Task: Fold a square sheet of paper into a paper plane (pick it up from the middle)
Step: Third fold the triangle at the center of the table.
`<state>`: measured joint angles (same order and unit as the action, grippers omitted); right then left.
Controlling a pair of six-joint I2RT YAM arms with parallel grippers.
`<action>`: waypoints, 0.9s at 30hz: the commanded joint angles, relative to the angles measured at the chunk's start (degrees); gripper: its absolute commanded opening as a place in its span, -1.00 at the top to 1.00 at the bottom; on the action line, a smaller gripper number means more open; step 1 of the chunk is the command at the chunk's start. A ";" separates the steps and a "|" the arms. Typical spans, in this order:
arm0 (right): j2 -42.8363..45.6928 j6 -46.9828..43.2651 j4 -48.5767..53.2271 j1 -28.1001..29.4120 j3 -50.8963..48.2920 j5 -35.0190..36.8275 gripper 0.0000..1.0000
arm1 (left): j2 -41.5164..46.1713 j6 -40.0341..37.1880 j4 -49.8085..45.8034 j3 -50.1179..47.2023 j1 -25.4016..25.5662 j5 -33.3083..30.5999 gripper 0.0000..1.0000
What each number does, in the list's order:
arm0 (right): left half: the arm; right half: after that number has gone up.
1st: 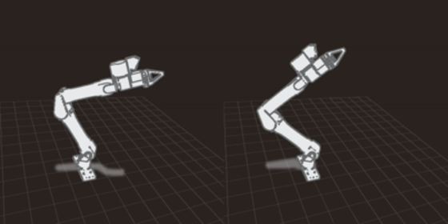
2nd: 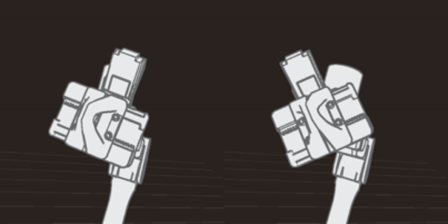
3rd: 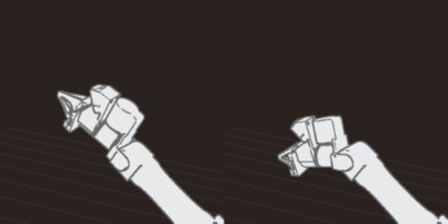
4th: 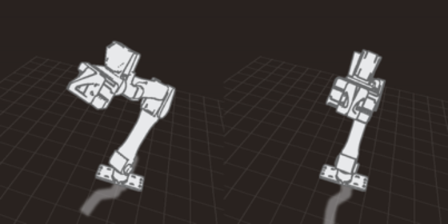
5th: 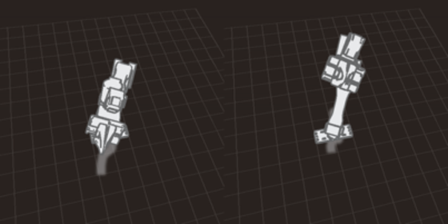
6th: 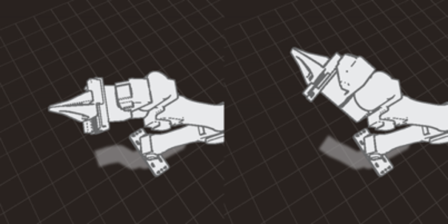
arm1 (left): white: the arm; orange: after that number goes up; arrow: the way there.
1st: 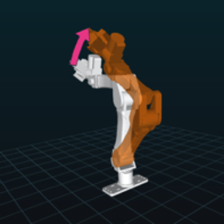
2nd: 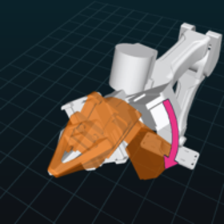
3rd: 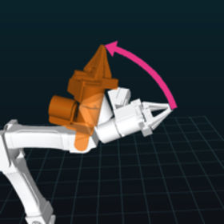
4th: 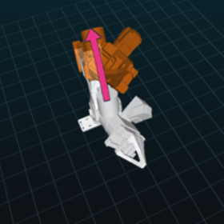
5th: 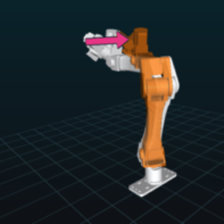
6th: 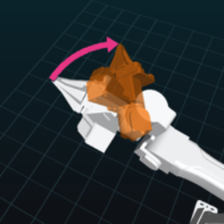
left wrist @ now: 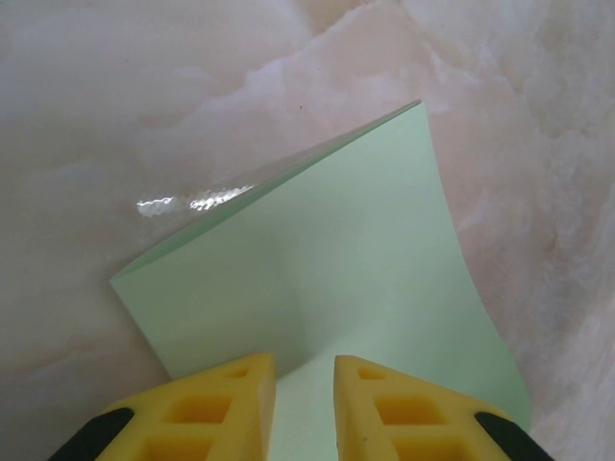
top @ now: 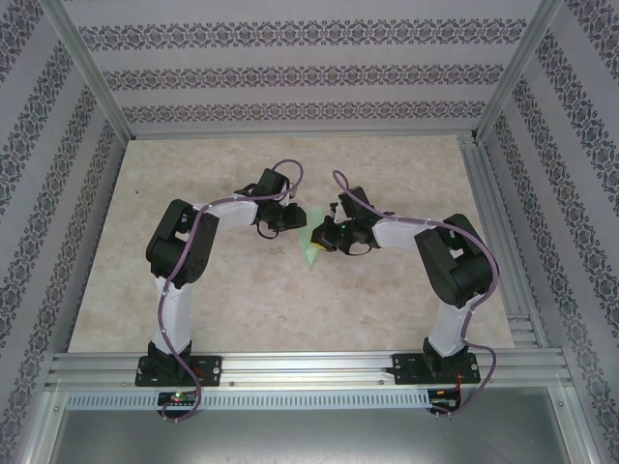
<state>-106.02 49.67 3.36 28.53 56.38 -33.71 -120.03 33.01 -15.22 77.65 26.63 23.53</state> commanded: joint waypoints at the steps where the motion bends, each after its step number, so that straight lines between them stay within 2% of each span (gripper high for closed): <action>1: -1.14 0.69 -2.36 0.74 1.19 0.56 0.88 | -1.44 -1.29 -0.52 -0.80 -0.35 0.50 0.50; 27: -5.08 1.57 -5.46 0.73 1.54 0.73 0.87 | -1.35 -0.95 0.13 -1.62 -0.25 0.99 0.50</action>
<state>-110.00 51.20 -0.93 28.53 56.45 -33.08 -120.03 33.01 -14.74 77.43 26.63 23.75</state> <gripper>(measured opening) 0.065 0.249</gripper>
